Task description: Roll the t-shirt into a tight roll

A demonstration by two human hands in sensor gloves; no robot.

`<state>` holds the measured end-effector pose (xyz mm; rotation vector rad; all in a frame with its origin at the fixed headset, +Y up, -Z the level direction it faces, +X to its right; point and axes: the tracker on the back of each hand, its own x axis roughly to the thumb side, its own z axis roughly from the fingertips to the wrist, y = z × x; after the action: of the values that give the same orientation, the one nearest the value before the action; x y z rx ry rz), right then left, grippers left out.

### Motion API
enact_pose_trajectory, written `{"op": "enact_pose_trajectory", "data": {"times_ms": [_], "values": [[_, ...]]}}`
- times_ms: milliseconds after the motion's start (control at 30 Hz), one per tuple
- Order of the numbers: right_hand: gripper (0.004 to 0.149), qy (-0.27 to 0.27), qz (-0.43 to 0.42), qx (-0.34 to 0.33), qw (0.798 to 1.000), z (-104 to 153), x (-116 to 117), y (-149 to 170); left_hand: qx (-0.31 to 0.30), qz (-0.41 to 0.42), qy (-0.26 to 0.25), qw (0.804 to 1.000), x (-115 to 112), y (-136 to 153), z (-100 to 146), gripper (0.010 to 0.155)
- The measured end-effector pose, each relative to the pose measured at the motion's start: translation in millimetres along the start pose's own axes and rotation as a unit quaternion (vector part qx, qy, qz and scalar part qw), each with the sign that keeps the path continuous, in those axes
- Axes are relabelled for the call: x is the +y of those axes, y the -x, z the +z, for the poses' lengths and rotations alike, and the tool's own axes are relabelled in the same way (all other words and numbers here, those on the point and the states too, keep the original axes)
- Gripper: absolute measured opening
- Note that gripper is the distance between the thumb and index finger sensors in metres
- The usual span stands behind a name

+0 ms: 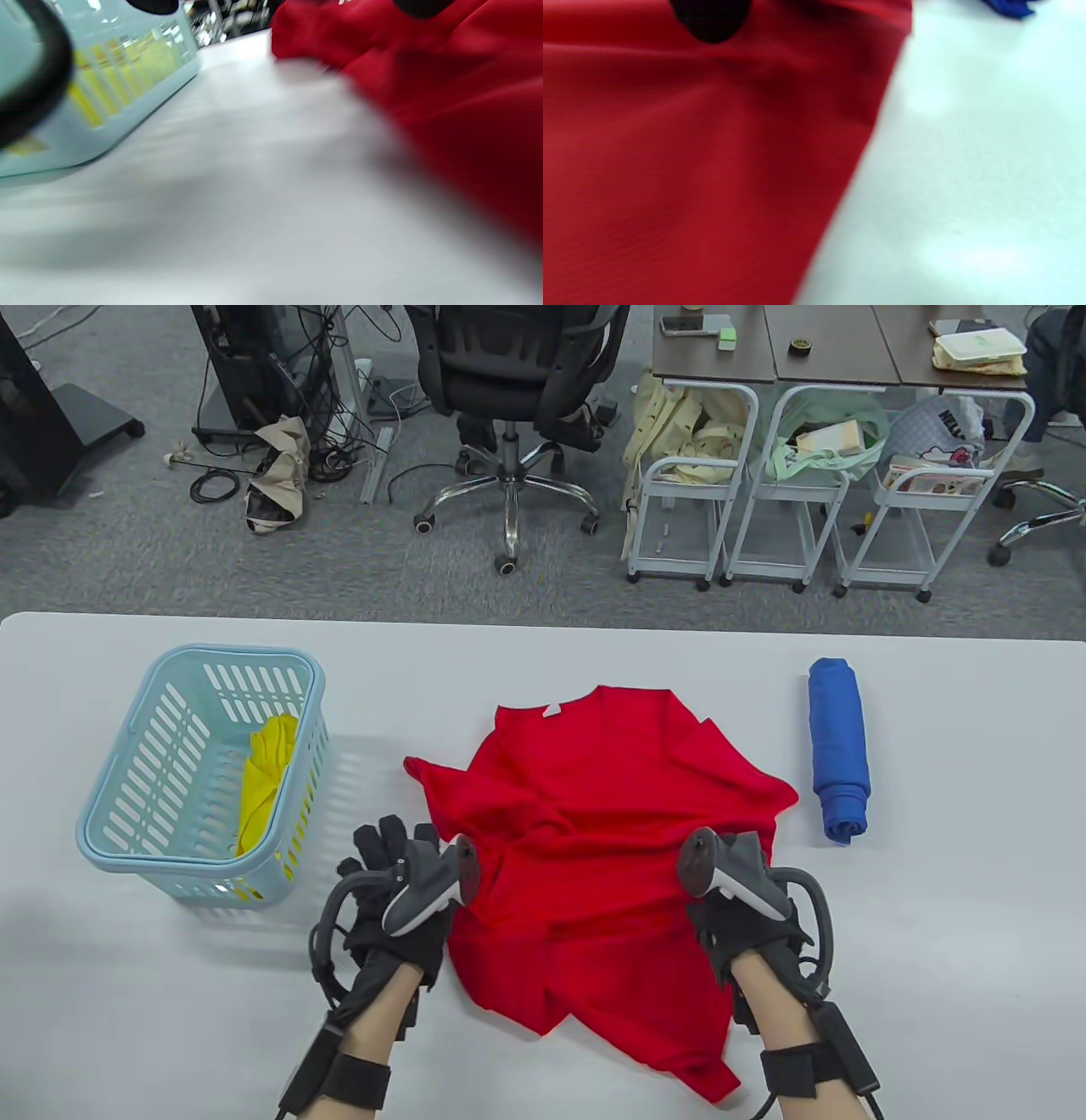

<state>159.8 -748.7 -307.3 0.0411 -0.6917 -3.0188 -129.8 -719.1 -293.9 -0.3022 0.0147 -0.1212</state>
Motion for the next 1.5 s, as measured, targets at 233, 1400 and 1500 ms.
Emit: {"op": "enact_pose_trajectory", "data": {"times_ms": [233,1400,1500], "values": [[0.087,-0.107,0.025,-0.083,0.99,-2.0,26.0,-26.4,-0.134,-0.083,0.152,0.976,-48.0,-76.1,-0.9,0.076],[0.074,-0.059,-0.008,0.049,0.997,-13.5,9.7,46.1,-0.071,-0.049,0.047,0.995,-33.2,27.3,-27.2,0.073],[0.086,-0.078,-0.048,0.016,0.996,-15.2,13.7,39.9,-0.115,-0.061,0.013,0.991,-16.2,23.0,-15.2,0.066]]}}
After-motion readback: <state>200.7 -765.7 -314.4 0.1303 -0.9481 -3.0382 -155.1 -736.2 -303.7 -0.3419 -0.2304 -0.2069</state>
